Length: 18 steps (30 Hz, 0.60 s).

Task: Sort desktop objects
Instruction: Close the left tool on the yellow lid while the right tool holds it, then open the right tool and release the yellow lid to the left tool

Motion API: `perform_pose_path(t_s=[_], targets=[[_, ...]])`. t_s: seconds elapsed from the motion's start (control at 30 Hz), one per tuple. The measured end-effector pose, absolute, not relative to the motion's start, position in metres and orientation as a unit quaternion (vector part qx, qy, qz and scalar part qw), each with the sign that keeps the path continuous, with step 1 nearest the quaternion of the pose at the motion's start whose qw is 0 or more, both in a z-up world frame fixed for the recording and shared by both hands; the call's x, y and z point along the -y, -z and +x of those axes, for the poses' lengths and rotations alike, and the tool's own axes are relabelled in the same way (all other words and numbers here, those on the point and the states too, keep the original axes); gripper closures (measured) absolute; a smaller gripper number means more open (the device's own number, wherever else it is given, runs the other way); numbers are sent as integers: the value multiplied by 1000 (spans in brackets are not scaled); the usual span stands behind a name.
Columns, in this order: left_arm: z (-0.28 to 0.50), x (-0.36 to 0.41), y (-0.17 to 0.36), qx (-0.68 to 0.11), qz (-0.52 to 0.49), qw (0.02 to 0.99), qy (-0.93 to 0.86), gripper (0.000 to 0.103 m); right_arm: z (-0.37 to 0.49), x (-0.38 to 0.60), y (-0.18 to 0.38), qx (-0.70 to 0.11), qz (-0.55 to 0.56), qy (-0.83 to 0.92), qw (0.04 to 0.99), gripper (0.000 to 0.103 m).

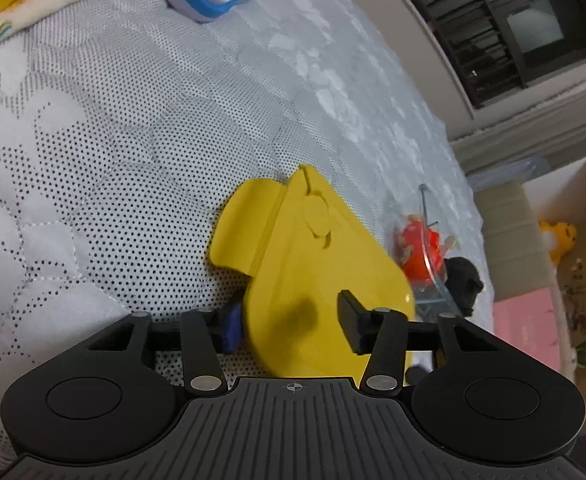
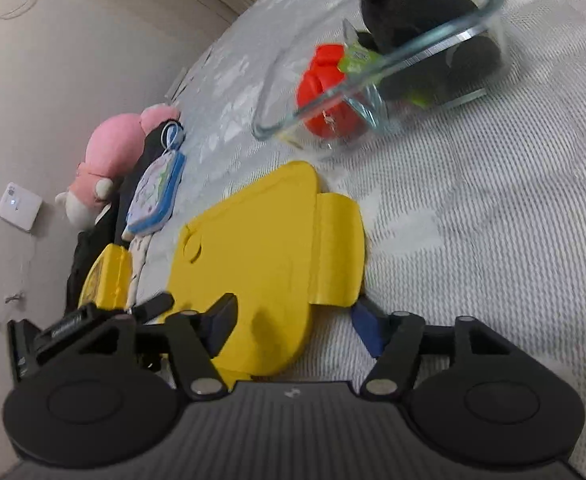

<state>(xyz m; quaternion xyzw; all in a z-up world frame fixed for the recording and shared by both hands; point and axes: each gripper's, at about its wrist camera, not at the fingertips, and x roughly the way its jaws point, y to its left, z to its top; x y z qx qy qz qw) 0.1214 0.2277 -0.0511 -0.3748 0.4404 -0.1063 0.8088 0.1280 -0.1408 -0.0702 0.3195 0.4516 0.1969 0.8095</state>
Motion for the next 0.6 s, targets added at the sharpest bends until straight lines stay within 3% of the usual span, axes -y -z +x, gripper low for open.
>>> perform_pose_path(t_s=[0.07, 0.17, 0.37, 0.6], targets=[[116, -227, 51, -437, -359, 819, 100, 68, 128, 135, 67, -443, 295, -191, 825, 36], [109, -229, 50, -429, -354, 825, 100, 68, 123, 126, 63, -430, 243, -178, 851, 49], [97, -229, 40, -408, -343, 841, 89, 68, 116, 127, 55, -411, 247, -191, 857, 55], [77, -214, 8, -378, -273, 883, 60, 66, 112, 129, 46, -405, 254, -212, 852, 55]])
